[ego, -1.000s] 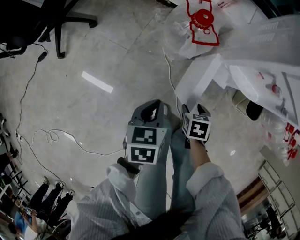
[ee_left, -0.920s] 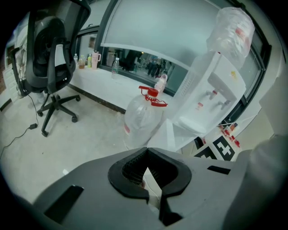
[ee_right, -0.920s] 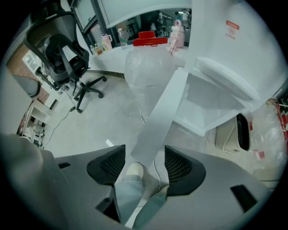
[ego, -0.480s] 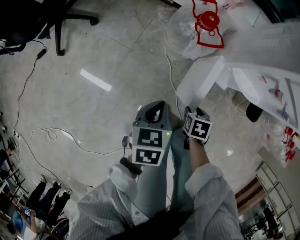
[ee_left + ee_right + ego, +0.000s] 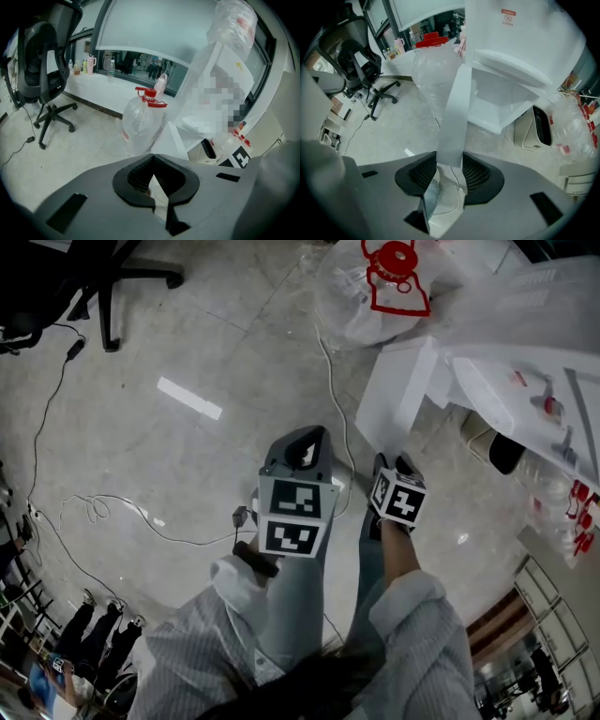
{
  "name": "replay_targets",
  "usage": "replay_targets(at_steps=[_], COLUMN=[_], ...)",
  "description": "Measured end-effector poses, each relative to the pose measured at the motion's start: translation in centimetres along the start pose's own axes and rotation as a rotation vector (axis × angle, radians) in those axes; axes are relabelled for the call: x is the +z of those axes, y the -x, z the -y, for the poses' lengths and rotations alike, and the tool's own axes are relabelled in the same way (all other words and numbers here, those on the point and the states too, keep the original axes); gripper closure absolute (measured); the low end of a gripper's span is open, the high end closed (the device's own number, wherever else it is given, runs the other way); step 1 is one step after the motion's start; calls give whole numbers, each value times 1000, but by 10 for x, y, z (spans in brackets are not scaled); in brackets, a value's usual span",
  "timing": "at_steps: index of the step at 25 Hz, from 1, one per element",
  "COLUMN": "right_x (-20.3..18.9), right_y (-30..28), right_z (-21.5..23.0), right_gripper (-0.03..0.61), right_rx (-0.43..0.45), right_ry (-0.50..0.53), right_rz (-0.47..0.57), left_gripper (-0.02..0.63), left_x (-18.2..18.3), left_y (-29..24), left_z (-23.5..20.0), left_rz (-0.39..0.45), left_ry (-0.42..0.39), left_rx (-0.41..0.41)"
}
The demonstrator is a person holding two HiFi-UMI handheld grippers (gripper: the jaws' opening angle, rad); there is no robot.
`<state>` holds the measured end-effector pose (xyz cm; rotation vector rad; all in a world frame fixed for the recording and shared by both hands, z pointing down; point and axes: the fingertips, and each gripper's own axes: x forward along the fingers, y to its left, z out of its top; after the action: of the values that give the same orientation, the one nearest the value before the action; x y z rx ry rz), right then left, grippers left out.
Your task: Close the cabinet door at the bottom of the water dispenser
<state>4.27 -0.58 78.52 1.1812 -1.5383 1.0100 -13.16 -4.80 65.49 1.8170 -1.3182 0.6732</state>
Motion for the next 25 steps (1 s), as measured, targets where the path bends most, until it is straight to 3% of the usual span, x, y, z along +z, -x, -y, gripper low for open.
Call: replay_targets(at_steps=[9, 16, 25], right_x=[-12, -5, 16], right_y=[6, 8, 3], right_z=[83, 148, 213], right_gripper=[413, 413, 413], right_rx=[28, 68, 105], right_ry=[107, 256, 397], right_rz=[10, 36, 23], left_gripper=[603, 603, 603], left_x=[-14, -26, -20], left_y=[-29, -55, -81], left_z=[77, 141, 190], left_rz=[19, 29, 73], left_ry=[44, 119, 250], left_rx=[42, 95, 188])
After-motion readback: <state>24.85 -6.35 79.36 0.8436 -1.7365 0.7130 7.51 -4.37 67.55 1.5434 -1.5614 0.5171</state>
